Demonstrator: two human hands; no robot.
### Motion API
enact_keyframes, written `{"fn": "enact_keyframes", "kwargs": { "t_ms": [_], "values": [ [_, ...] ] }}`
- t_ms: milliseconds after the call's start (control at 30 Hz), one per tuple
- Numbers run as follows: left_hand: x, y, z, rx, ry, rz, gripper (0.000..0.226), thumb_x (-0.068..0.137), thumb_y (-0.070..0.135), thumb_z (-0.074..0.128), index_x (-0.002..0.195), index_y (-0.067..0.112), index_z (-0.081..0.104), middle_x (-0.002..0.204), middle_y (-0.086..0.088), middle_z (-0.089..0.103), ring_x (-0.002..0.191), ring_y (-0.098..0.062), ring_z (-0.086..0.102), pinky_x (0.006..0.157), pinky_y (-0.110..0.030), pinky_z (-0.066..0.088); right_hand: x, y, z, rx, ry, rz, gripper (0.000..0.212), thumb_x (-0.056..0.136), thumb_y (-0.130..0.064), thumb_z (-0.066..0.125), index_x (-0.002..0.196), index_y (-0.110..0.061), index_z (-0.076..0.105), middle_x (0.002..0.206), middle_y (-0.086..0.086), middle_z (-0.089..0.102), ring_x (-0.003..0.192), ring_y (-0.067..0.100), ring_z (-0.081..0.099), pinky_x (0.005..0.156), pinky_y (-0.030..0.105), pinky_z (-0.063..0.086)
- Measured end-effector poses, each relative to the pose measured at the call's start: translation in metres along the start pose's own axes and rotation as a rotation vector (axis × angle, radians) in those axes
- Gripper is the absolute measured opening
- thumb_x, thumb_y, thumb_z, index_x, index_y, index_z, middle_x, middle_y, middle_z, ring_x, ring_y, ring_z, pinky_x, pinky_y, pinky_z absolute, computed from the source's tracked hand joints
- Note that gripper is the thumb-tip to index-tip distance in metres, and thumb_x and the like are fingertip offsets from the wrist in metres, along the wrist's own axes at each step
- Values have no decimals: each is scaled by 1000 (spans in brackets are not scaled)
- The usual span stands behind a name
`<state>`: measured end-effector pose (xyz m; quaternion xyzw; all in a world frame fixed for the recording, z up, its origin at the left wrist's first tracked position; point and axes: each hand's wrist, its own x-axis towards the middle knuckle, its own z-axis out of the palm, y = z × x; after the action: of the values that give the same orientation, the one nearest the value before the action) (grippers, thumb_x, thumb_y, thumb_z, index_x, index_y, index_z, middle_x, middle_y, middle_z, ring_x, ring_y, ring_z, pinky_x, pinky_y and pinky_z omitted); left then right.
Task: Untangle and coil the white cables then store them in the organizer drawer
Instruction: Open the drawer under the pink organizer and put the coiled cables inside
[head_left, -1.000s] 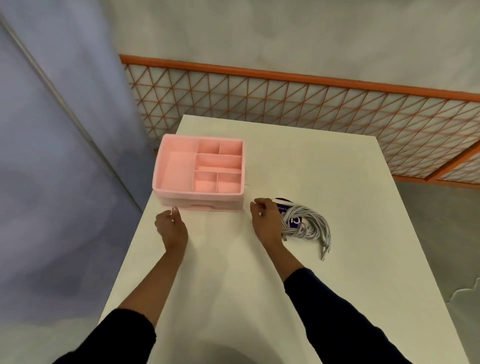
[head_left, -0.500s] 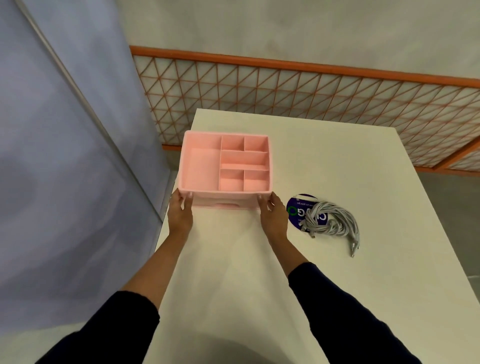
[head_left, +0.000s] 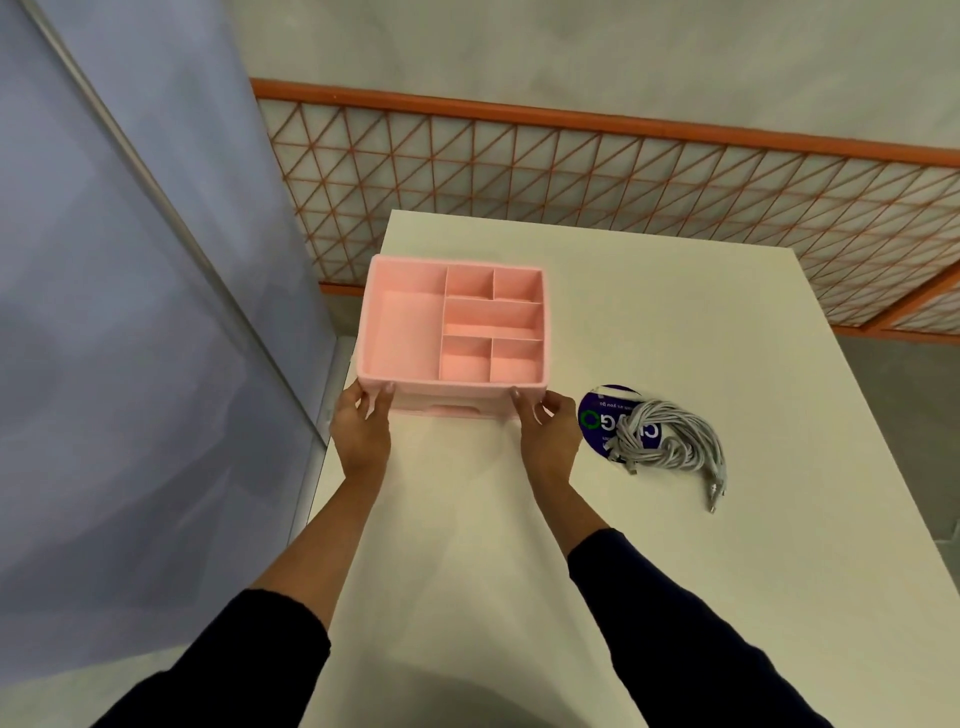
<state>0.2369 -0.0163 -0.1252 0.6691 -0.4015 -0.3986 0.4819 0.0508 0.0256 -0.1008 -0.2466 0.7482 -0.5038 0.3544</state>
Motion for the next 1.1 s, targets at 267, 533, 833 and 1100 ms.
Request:
{"fn": "enact_keyframes", "kwargs": {
  "t_ms": [267,533,833,1100],
  "values": [
    [1,2,-5,45,9,-16,50,88,37,65,122,1,58,121,-12,65,114,-26,62,97,-34,49,4,7,5,-13,14,19,58,80,-43,73,118,-5,51,114,4,57,106,17,57,87,26,44],
    [15,22,-13,73,-14,123,64,97,43,49,152,25,23,153,-5,35,140,-19,35,113,-36,33,-14,4,33,380,-372,501,28,85,-34,69,77,-9,59,73,5,55,70,15,55,68,25,52],
    [25,40,-13,440,-36,262,48,98,8,47,145,11,39,96,-6,58,85,-20,54,77,-13,37,-11,8,61,616,-471,703,14,98,-8,50,87,-16,53,80,-2,70,80,8,64,72,25,51],
    [24,60,-6,814,-34,165,50,102,13,41,151,11,28,114,-23,62,102,-34,59,91,-44,48,-18,27,74,486,-495,533,14,98,-33,49,97,-20,44,104,-1,67,102,18,62,85,36,49]
  ]
}}
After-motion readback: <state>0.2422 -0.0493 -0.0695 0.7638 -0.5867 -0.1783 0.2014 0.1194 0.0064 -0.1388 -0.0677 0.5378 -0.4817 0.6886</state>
